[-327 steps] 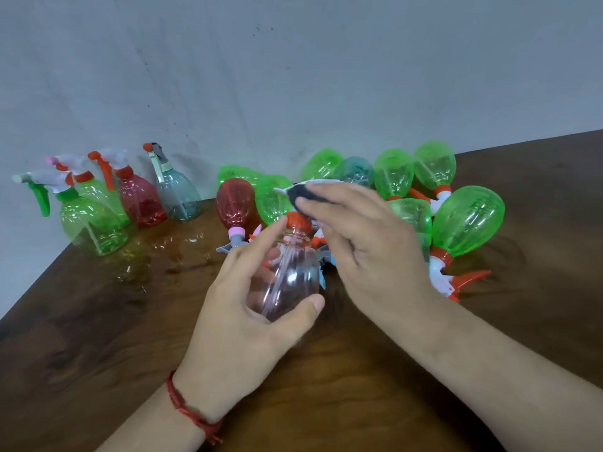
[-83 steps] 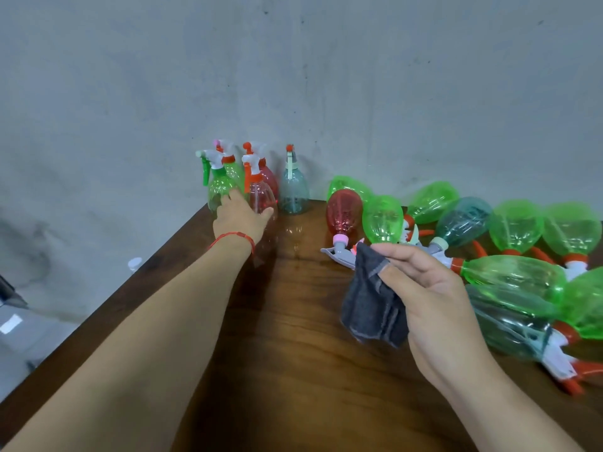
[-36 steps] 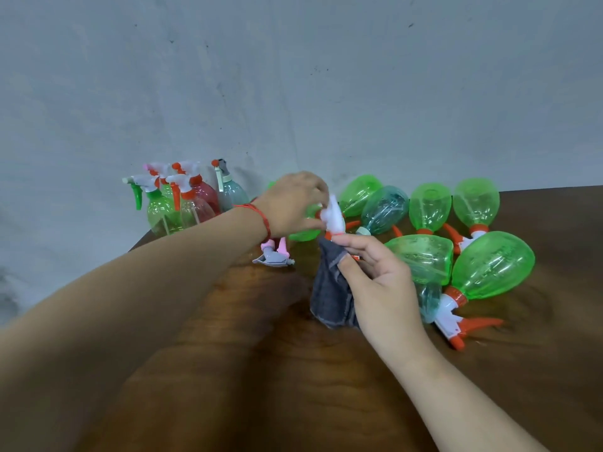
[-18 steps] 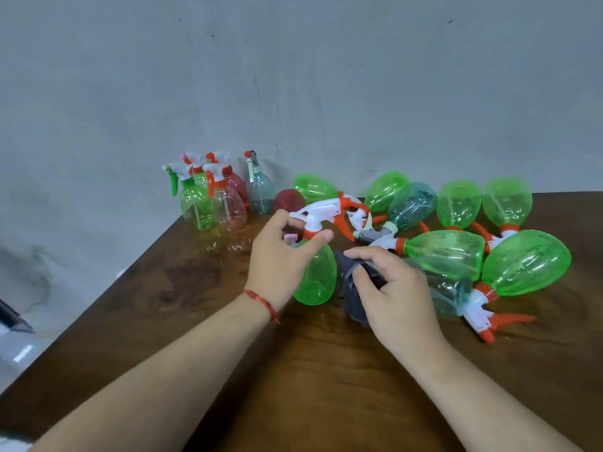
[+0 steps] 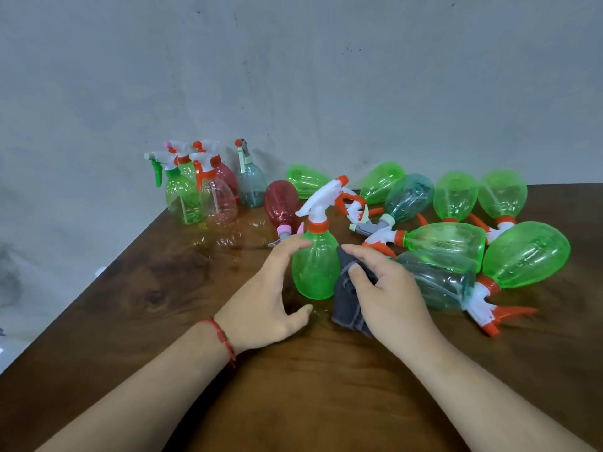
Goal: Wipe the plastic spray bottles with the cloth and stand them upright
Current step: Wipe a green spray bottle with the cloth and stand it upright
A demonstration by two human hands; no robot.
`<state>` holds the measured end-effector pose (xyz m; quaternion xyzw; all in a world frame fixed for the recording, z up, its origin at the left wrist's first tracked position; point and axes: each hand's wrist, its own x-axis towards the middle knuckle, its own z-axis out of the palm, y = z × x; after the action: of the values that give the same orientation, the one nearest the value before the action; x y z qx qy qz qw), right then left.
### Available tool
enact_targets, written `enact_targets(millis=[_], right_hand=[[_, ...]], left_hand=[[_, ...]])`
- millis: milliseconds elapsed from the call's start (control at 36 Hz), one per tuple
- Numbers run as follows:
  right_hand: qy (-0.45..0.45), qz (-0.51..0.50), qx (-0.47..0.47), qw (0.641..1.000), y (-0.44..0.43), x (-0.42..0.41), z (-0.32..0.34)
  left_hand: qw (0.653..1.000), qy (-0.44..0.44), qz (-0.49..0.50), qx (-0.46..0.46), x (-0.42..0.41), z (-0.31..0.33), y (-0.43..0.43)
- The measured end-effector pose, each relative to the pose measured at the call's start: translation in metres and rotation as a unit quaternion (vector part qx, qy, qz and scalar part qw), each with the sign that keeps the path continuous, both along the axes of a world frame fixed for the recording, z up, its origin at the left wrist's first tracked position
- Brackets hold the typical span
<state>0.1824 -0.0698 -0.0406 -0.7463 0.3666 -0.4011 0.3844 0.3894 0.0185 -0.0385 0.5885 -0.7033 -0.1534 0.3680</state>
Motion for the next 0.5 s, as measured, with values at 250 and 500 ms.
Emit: enact_targets(millis=[250,500], right_hand=[[-0.118,-0.019,0.078,0.990,-0.010,-0.005,0.000],[-0.150,0.001,0.037,0.988,-0.006,-0.014,0.014]], left_hand=[[0.991,-0.112,-0.029,-0.073,-0.003,0.013,-0.036],[0.994,0.003,-0.027,-0.107,-0.008,0.011,-0.036]])
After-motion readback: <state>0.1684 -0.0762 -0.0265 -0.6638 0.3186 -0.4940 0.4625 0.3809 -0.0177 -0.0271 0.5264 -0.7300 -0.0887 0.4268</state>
